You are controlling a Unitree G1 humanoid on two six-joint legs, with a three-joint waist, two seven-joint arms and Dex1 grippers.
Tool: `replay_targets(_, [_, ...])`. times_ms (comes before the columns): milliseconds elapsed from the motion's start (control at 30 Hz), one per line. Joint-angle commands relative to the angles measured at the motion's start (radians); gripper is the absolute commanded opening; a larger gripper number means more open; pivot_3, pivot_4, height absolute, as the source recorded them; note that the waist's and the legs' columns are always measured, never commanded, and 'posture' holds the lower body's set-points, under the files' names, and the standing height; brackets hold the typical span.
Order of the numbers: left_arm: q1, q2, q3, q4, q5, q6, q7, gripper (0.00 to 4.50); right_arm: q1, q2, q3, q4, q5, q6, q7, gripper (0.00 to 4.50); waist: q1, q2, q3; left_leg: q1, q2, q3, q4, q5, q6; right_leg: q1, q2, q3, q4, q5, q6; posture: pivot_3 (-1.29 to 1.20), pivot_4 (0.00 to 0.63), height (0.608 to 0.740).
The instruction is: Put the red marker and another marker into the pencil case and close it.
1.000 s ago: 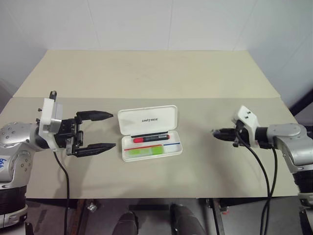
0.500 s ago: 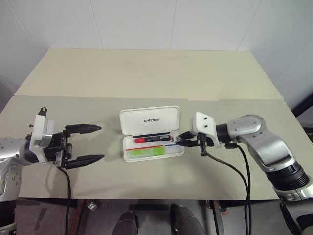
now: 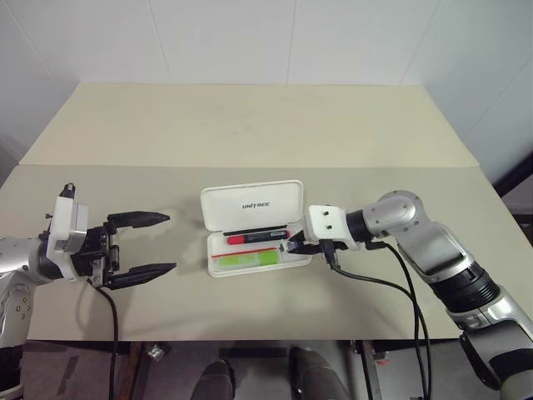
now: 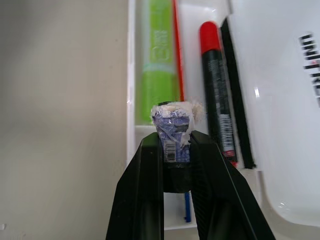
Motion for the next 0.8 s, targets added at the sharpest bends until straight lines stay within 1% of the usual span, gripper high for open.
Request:
replay_targets(33, [0.001,0.007,0.033,-0.029,-0.022,-0.007,0.011,4.5,-0.012,0.004,0.011,0.005,-0.044,-0.018,-0.002,1.48,0.0,0.0,0.0,0.0,0.0,0.0,0.0,0.0,0.0,0.0,0.0,0.0,0.0,0.0,0.0,0.0,0.15,0.74])
replay_targets(67, [0.001,0.006,0.031,-0.029,-0.022,-0.008,0.013,4.5,-0.014,0.006,0.017,0.017,-0.063,-0.017,-0.009,1.87,0.0,0.0,0.0,0.0,0.0,0.0,0.0,0.0,0.0,0.0,0.0,0.0,0.0,0.0,0.0,0.0,0.15,0.74])
replay_targets(100, [0.001,0.006,0.031,-0.029,-0.022,-0.008,0.014,4.5,-0.015,0.008,0.018,0.023,-0.074,-0.015,-0.012,2.16,0.0,0.0,0.0,0.0,0.0,0.0,0.0,0.0,0.0,0.0,0.0,0.0,0.0,0.0,0.0,0.0,0.15,0.74])
replay_targets(300, [-0.008,0.002,0.022,-0.022,-0.018,-0.012,0.024,4.5,-0.015,0.011,-0.003,0.008,-0.066,0.008,0.0,4.25,0.0,0.0,0.0,0.0,0.0,0.0,0.0,0.0,0.0,0.0,0.0,0.0,0.0,0.0,0.0,0.0,0.15,0.74])
replay_targets(333, [-0.01,0.001,0.02,-0.021,-0.017,-0.013,0.026,4.5,-0.015,0.01,-0.011,0.004,-0.058,0.012,0.003,4.47,0.0,0.0,0.0,0.0,0.0,0.0,0.0,0.0,0.0,0.0,0.0,0.0,0.0,0.0,0.0,0.0,0.15,0.74])
replay_targets(667, [-0.053,-0.004,0.004,0.017,0.003,-0.031,0.049,4.5,-0.031,0.009,-0.156,-0.011,0.094,0.067,0.031,4.47,0.0,0.0,0.0,0.0,0.0,0.0,0.0,-0.001,0.0,0.0,0.0,0.0,0.0,0.0,0.0,0.0,0.15,0.74])
replay_targets(800, [-0.082,0.001,-0.017,0.051,0.054,-0.042,0.098,4.5,-0.011,0.024,-0.235,-0.011,0.192,0.077,0.034,4.47,0.001,0.0,0.0,0.0,0.0,0.0,0.0,-0.001,0.0,0.0,0.0,0.0,0.001,0.0,0.001,0.0,0.15,0.74])
